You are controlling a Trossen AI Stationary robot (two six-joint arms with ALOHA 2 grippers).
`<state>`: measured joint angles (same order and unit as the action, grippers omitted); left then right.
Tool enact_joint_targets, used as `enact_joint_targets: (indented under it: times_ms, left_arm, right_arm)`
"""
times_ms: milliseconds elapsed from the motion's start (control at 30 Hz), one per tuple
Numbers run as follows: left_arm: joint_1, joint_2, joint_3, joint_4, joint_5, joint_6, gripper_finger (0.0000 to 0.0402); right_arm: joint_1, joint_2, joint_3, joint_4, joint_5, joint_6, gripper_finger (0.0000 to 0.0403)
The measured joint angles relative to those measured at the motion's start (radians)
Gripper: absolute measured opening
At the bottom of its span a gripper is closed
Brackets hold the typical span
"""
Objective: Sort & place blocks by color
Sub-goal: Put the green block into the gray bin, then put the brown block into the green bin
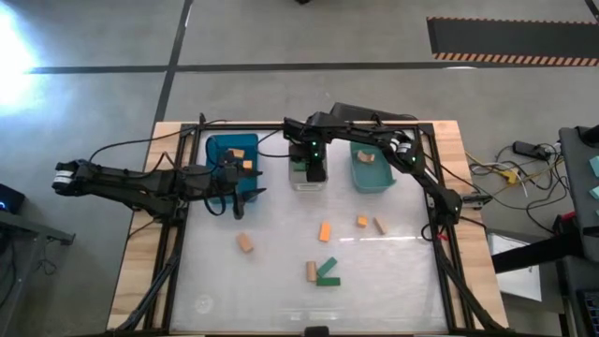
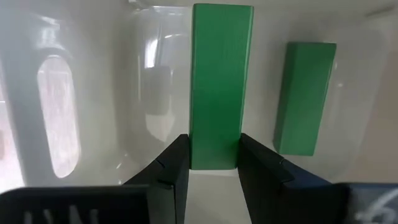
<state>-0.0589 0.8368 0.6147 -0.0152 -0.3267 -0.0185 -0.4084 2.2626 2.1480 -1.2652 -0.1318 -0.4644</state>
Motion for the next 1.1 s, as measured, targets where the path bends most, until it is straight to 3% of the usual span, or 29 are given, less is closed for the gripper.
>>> enact_joint_targets:
  times_ms: [567,833,1100]
  left_arm:
    - [0.0,0.0,0.0,-0.001,0.0,0.001,0.0207]
    - [0.0,0.0,0.0,-0.001,0.0,0.001,0.0207]
    - [0.0,0.0,0.0,-0.001,0.0,0.0,0.0207]
  right_arm:
    - [0.0,0.004,0.009,0.0,0.0,0.053,0.0171]
    - [0.018,-0.037,0.054,-0.089,0.0,0.194,0.0162]
    - [0.119,-0.16,0.05,-0.141,-0.006,0.375,0.0142]
